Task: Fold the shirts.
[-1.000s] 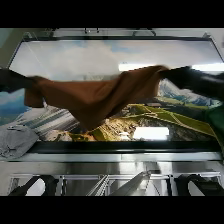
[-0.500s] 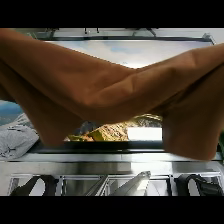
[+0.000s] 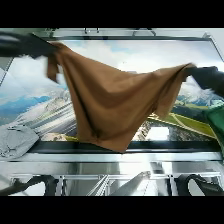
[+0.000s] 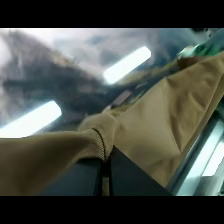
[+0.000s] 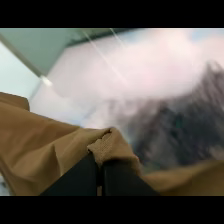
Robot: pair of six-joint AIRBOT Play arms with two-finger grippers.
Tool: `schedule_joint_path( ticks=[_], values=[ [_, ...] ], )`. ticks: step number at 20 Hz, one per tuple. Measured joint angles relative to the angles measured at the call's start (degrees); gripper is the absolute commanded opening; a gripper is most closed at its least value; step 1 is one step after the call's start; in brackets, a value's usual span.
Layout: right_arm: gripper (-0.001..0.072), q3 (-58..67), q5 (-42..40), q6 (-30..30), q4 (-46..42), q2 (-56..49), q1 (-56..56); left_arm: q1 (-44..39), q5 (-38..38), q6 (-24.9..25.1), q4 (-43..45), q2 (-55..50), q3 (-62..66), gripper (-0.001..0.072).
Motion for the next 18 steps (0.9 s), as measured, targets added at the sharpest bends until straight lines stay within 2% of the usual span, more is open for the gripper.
schedule_joint_path(
  ticks=[1, 2, 3, 4, 5, 8, 11, 14, 18],
  values=[
    [0.0023, -1.2, -1.9, -0.7, 0.0, -3.4, 0.0, -1.7, 1.0, 0.4, 1.4, -4.8, 0.8, 0.0088],
    [0.0062, -2.2, -3.7, -1.3, 0.0, -7.1, 0.1, -3.1, 1.4, 0.4, 2.5, -10.1, 2.3, 0.0343],
    [0.0287, -2.9, -4.9, -1.6, -0.2, -10.7, 0.1, -4.0, 1.4, -0.2, 3.5, -15.2, 4.4, 0.0576],
    [0.0433, -3.3, -6.0, -2.0, -0.5, -14.3, 0.1, -4.5, 0.6, -1.6, 4.1, -19.5, 6.6, 0.0720],
    [0.0465, -3.5, -6.6, -2.3, -1.0, -17.4, 0.1, -4.6, -1.1, -3.6, 4.6, -23.7, 9.2, 0.0720],
    [0.0465, -3.0, -6.1, -2.5, -5.5, -24.3, 0.0, -3.1, -8.6, -9.4, 5.3, -31.5, 15.9, 0.0720],
    [0.0466, -0.1, -5.4, 0.3, -14.1, -27.9, 0.0, -0.1, -16.4, -15.3, 5.8, -33.4, 17.7, 0.0718],
    [0.0465, 6.1, -4.1, 6.4, -22.9, -31.9, -0.2, 1.8, -20.5, -18.5, 6.0, -29.1, 9.6, 0.0718],
    [0.0465, 19.0, 1.7, 12.3, -27.7, -40.7, -0.7, 2.6, -20.2, -18.9, 6.1, -17.8, -11.8, 0.0718]
  ],
)
